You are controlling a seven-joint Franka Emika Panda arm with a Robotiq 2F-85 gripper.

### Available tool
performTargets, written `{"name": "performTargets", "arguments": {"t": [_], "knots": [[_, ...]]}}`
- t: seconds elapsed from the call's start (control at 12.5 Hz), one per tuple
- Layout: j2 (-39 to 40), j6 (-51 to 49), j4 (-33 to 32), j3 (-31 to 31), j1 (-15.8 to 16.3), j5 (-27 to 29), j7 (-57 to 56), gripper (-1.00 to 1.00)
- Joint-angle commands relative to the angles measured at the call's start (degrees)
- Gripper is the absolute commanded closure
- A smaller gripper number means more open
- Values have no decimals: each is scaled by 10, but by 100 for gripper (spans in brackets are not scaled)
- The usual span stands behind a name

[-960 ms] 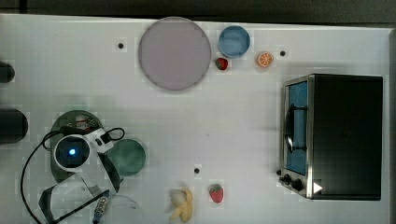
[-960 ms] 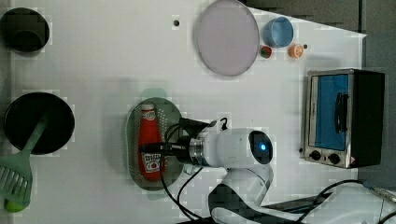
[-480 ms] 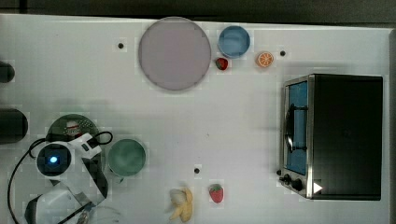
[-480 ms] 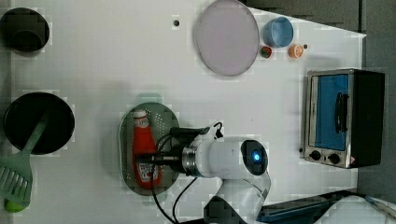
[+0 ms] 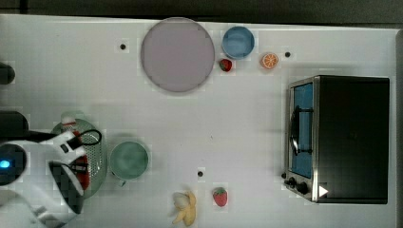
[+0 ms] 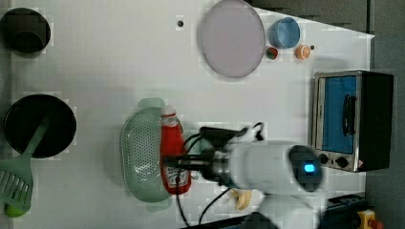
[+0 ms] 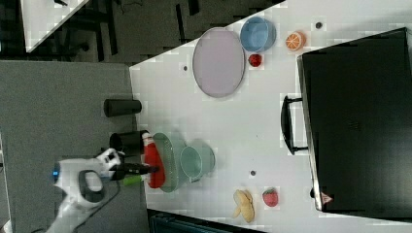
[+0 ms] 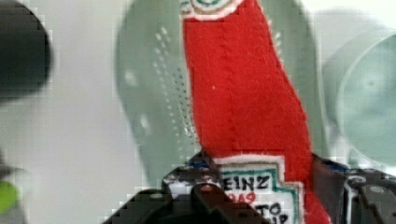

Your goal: Pick ketchup from strainer and place it on the table

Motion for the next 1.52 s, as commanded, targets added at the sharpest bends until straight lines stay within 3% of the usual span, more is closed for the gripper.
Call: {"name": "performTargets", "arguments": {"t": [0.08,0.48,0.88,1.2,1.52], "knots": [[-39,-87,74,-33,-40,10,11,-18],[-66,-160,114,-146,-72,1,-119,-18],[-69,-164,104,-267,-82,-76,-236,-18],[-69,-144,40,-319,-82,-76,-248,-18],[-62,-19,-54,-343,-82,-76,-248,-18]]}}
